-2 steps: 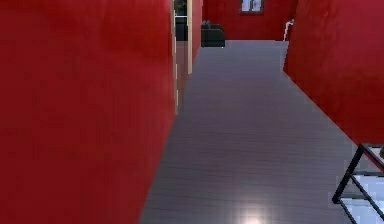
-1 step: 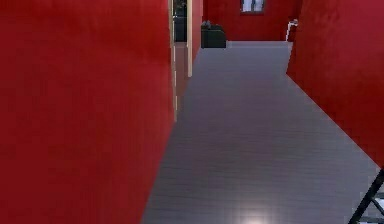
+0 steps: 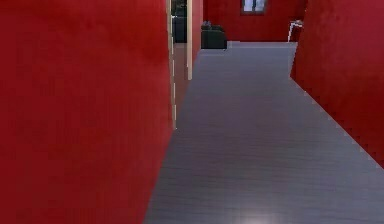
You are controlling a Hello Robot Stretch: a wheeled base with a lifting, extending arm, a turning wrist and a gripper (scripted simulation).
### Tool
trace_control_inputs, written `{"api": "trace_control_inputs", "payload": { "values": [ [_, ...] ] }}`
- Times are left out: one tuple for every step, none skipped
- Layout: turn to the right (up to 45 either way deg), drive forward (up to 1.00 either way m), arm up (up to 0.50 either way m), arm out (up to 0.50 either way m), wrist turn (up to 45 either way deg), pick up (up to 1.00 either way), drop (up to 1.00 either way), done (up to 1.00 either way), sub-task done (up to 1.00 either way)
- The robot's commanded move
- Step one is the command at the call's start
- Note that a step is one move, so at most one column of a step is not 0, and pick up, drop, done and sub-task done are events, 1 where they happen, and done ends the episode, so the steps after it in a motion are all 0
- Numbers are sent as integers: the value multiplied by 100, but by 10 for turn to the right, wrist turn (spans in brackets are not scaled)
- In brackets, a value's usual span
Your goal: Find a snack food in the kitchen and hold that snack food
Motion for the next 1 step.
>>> {"api": "trace_control_inputs", "payload": {
  "values": [
    [60, 0, 0, 0, 0, 0, 0, 0, 0]
  ]
}}
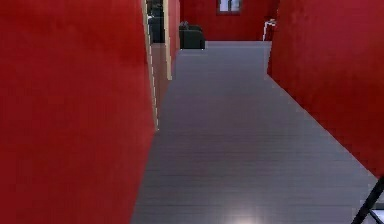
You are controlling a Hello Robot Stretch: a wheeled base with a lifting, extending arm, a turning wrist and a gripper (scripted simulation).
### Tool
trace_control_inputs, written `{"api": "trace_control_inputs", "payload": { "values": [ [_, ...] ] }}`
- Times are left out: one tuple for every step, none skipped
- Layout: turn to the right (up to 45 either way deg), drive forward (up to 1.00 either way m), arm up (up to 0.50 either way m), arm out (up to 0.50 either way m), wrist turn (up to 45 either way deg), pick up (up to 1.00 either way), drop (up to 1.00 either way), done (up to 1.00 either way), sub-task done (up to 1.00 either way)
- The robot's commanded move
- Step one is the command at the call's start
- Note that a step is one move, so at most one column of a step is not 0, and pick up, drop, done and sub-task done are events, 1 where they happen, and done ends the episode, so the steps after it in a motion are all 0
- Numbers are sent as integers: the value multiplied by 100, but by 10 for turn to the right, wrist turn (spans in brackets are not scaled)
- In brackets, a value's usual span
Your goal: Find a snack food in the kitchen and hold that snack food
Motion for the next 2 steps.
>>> {"api": "trace_control_inputs", "payload": {
  "values": [
    [0, 100, 0, 0, 0, 0, 0, 0, 0],
    [30, 0, 0, 0, 0, 0, 0, 0, 0]
  ]
}}
